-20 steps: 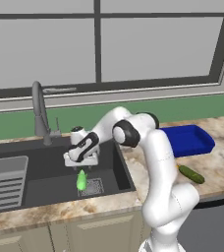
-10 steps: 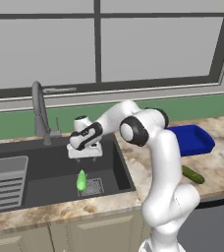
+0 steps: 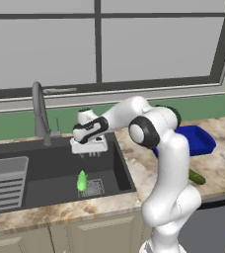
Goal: Pick up all produce items and place them in the sink. Turn on the sink faucet to wash them. Then turn the sink off and put them in the tray.
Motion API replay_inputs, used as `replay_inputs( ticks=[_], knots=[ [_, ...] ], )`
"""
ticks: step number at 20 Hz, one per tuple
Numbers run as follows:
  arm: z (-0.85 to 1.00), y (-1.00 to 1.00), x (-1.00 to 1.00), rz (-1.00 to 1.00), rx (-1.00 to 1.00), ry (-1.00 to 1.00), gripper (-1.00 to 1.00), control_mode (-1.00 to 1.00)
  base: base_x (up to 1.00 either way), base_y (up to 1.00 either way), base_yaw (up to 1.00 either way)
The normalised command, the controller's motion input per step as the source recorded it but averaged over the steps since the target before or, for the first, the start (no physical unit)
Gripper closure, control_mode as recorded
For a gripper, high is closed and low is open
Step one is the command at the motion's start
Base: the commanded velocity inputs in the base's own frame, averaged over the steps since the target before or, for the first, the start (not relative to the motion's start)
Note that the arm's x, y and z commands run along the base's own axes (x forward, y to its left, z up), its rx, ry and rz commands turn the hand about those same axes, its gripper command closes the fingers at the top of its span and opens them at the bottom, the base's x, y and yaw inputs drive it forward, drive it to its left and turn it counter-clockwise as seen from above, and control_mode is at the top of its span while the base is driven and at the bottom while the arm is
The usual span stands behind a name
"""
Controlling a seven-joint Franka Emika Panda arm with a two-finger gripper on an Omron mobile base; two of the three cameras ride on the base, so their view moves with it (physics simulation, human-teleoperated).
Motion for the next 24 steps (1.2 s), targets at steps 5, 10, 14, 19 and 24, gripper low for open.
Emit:
replay_inputs(
  ticks=[5,10,14,19,24],
  knots=[
    [0.33,-0.26,-0.35,0.0,0.0,0.0,-1.0,-1.0,0.0,0.0,0.0],
    [0.11,-0.42,-0.31,0.0,0.0,0.0,-1.0,-1.0,0.0,0.0,0.0],
    [0.22,-0.48,-0.23,0.0,0.0,0.0,-1.0,-1.0,0.0,0.0,0.0],
    [0.19,-0.52,-0.36,0.0,0.0,0.0,-1.0,-1.0,0.0,0.0,0.0],
    [0.22,-0.46,-0.48,-0.01,0.02,0.0,-1.0,-1.0,0.0,0.0,0.0]
  ],
)
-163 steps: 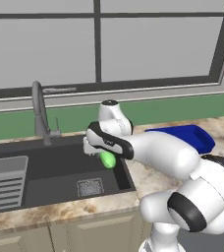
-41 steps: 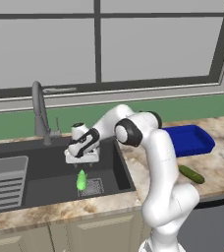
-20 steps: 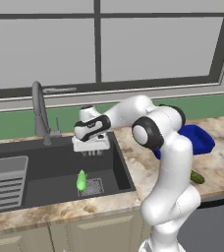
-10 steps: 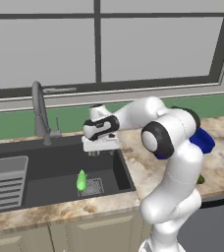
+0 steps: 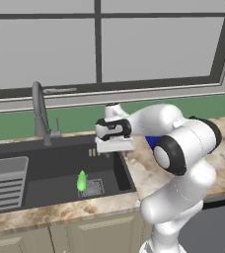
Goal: Pick up all produce items and place them in the sink. Turn on the sink faucet to wash them. Then turn the sink off and put them in the tray.
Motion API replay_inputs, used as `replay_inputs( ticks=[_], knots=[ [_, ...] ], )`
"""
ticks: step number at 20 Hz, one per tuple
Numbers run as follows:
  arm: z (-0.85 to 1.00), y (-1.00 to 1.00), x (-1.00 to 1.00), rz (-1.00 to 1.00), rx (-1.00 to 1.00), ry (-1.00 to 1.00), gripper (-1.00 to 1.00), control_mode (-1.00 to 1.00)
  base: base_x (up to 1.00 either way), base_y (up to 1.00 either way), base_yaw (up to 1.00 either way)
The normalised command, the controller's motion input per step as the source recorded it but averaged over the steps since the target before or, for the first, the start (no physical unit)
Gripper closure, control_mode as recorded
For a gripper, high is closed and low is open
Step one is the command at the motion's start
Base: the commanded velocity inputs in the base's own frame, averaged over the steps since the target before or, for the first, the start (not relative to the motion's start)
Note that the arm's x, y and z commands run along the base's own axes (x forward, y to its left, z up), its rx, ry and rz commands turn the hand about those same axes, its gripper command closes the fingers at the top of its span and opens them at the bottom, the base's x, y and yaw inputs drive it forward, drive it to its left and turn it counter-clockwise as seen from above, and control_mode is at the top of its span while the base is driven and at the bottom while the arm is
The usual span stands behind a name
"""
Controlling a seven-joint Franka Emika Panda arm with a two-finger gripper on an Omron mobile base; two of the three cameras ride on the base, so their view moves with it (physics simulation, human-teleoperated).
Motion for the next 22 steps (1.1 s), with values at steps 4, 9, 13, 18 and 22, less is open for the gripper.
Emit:
replay_inputs(
  ticks=[4,9,13,18,22],
  knots=[
    [0.13,-0.49,-0.39,-0.04,0.03,0.0,-1.0,-1.0,0.0,0.0,0.0],
    [0.04,-0.51,-0.03,0.0,0.0,0.04,-1.0,-1.0,0.0,0.0,0.0],
    [0.05,-0.66,-0.01,0.0,0.0,0.0,-1.0,-1.0,0.0,0.0,0.0],
    [0.16,-0.71,-0.16,0.0,0.0,0.0,-1.0,-1.0,0.0,0.0,0.0],
    [0.1,-0.64,-0.4,0.02,0.0,0.0,-1.0,-1.0,0.0,0.0,0.0]
  ],
)
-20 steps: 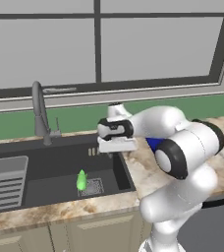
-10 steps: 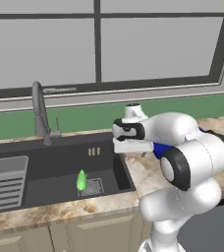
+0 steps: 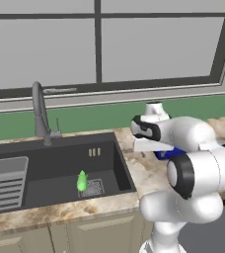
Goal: Pick up all produce items and place them in the sink. Turn on the sink faucet to wash them. Then turn the sink off and put them in the tray.
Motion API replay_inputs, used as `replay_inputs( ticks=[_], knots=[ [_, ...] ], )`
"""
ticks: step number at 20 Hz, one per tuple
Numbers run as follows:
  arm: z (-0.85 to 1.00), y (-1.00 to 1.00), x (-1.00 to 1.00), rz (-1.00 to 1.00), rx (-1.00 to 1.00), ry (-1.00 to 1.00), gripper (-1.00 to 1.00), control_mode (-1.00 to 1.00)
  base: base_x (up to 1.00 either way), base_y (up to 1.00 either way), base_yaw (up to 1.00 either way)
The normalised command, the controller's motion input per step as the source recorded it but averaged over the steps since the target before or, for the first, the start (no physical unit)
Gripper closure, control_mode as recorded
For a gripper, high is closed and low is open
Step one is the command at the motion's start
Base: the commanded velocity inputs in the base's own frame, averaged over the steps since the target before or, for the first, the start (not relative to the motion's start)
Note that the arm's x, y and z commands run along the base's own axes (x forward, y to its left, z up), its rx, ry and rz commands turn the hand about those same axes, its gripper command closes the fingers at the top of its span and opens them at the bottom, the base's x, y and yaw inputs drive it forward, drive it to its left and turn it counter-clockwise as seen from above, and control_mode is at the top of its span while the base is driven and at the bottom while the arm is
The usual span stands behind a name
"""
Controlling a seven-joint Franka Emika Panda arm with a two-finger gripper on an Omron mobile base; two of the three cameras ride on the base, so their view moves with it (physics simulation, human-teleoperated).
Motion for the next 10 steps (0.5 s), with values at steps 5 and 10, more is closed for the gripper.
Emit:
replay_inputs(
  ticks=[5,10],
  knots=[
    [0.01,-0.61,-0.45,0.01,0.0,-0.01,-1.0,-1.0,0.0,0.0,0.0],
    [0.0,-0.59,-0.37,0.01,0.0,0.0,-1.0,-1.0,0.0,0.0,0.0]
  ],
)
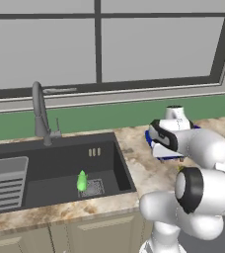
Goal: Pick up all produce items and place them in the sink. Turn on the sink faucet to wash them. Then turn the sink off and put them in the tray.
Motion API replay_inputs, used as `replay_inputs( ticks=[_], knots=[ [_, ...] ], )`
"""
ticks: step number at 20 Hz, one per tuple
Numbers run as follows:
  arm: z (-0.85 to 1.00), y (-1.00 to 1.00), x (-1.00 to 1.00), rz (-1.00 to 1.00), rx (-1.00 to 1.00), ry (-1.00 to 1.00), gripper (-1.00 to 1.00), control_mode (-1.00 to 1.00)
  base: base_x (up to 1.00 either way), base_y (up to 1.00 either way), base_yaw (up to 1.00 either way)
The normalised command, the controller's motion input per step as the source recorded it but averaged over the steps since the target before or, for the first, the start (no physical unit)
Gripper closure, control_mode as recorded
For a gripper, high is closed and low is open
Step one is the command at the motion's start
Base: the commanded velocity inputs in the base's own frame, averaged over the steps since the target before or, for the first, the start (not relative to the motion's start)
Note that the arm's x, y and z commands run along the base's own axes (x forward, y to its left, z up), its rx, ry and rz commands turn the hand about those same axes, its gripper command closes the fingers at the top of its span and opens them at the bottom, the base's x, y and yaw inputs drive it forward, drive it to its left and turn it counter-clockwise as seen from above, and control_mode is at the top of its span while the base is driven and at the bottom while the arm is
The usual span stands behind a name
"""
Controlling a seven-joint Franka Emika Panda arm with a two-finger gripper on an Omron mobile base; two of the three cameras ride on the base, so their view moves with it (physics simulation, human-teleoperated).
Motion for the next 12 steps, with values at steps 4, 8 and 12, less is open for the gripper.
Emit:
replay_inputs(
  ticks=[4,8,12],
  knots=[
    [0.0,-0.58,-0.19,0.01,0.01,0.0,-1.0,-1.0,0.0,0.0,0.0],
    [0.0,-0.55,-0.04,0.02,0.02,0.0,-1.0,-1.0,0.0,0.0,0.0],
    [-0.01,-0.37,0.06,0.0,0.01,0.0,-1.0,-1.0,0.0,0.0,0.0]
  ],
)
